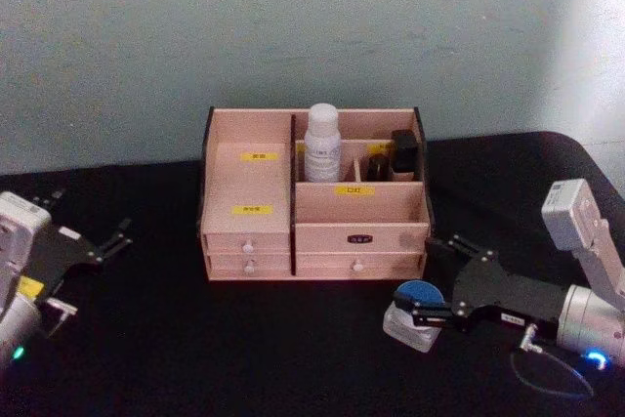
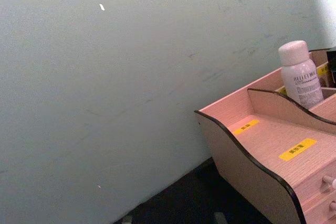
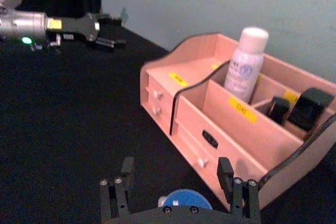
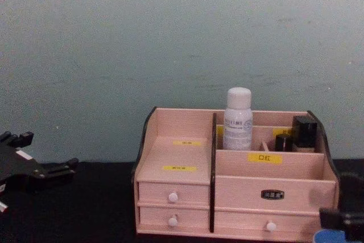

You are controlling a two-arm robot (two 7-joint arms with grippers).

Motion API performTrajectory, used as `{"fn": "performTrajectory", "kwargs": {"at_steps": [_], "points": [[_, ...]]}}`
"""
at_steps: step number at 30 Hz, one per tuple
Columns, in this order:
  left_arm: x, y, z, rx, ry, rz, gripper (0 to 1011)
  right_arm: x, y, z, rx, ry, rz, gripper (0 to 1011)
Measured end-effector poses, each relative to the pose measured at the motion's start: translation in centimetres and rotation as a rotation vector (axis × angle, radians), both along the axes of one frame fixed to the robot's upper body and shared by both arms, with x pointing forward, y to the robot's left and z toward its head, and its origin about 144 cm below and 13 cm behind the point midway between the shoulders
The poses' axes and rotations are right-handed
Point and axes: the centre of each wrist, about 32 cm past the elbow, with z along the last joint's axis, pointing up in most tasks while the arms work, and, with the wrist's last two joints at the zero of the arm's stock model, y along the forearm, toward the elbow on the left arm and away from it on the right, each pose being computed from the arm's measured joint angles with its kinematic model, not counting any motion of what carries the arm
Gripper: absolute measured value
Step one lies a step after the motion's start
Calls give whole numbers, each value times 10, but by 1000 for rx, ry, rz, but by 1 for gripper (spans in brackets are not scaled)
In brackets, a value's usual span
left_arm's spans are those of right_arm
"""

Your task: Pick up the facial cleanser and watermelon frost from the table and place them into the tiered storage box.

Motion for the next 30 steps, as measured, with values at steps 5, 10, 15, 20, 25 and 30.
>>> {"fn": "performTrajectory", "kwargs": {"at_steps": [5, 10, 15, 20, 25, 30], "points": [[0, 0, 0, 0, 0, 0, 1001, 1, 0, -7, -19, 27, -16, 1003], [0, 0, 0, 0, 0, 0, 1001, 2, 0, -11, -28, 42, -28, 1003], [0, 0, 0, 0, 0, 0, 1001, 3, 0, -15, -38, 58, -35, 1002], [0, 0, 0, 0, 0, 0, 1001, 4, -1, -18, -44, 76, -42, 1002], [0, 0, 0, 0, 0, 0, 1001, 5, -1, -20, -50, 95, -46, 1002], [0, 0, 0, 0, 0, 0, 1001, 6, -1, -23, -56, 114, -47, 1003]]}}
